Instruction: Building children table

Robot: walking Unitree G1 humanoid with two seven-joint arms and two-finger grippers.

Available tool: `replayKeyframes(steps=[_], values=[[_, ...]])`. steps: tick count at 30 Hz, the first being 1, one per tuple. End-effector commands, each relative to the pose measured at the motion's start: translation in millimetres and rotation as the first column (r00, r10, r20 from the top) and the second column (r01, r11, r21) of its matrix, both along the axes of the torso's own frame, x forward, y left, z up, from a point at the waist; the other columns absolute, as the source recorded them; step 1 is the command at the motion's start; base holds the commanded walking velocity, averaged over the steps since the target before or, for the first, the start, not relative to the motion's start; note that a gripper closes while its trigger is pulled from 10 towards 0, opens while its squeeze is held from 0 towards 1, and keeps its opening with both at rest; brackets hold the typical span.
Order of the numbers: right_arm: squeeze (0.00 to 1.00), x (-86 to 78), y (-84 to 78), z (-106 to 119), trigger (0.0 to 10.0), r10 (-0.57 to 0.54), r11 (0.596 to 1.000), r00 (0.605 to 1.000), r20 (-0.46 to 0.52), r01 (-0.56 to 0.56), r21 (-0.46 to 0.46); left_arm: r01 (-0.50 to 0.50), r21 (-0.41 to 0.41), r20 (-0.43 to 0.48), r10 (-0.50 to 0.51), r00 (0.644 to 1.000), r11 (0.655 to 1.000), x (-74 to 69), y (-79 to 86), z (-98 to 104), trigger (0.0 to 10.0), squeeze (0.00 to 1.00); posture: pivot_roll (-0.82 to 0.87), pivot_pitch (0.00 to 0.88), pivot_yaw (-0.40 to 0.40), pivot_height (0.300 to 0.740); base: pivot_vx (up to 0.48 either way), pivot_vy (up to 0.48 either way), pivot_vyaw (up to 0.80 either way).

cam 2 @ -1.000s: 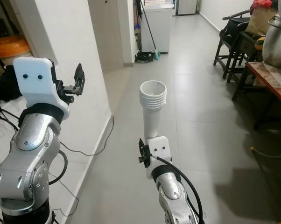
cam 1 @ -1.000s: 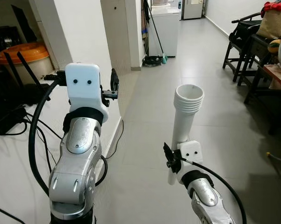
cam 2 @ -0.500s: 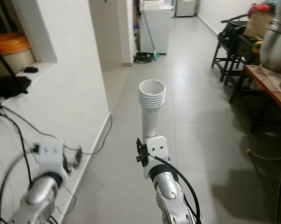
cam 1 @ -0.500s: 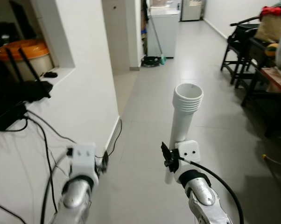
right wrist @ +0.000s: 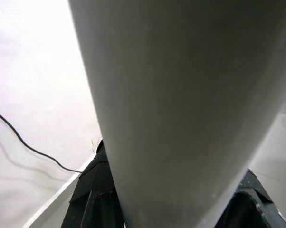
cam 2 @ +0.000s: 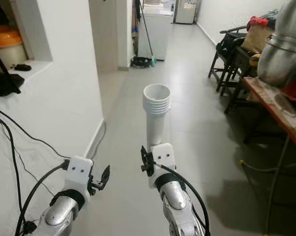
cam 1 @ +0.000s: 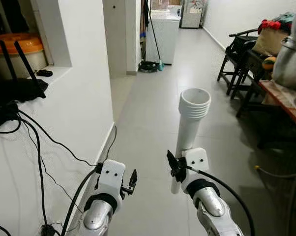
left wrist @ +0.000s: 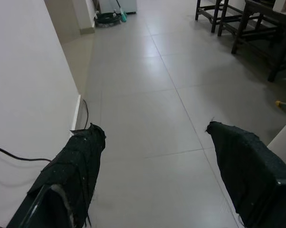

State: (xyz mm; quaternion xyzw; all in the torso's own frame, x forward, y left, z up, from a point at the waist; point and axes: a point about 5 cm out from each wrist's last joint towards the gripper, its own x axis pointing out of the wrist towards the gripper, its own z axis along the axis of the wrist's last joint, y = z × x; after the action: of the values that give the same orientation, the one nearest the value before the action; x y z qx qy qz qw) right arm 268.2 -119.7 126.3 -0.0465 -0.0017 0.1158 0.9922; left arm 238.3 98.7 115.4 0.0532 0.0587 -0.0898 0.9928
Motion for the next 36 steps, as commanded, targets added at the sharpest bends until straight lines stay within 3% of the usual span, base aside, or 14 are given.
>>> replayKeyframes(steps=[1,11,36], values=[[0.00,3.1,-2.7,2.4,10.0,-0.002,1.000,1.000,0.003,0.002,0.007,0.003,0.011,-0.002,-0.003,1.000,1.000,-0.6,-3.3,-3.7,10.0,0.00,0.10,0.000,-0.095,0.740,0.000,0.000,0.00],[0.00,6.6,-4.5,4.0,10.0,-0.015,1.000,1.000,0.018,0.015,-0.002,-0.019,0.000,0.025,0.019,1.000,1.000,1.3,-2.2,-6.1,10.0,0.00,0.08,0.000,-0.089,0.740,0.000,0.000,0.00],[0.00,6.5,0.1,-1.0,10.0,-0.012,1.000,1.000,-0.009,0.012,0.013,-0.019,0.019,0.024,0.018,1.000,1.000,0.9,1.9,-11.5,10.0,0.00,0.09,0.000,-0.063,0.740,-0.316,0.000,0.00]])
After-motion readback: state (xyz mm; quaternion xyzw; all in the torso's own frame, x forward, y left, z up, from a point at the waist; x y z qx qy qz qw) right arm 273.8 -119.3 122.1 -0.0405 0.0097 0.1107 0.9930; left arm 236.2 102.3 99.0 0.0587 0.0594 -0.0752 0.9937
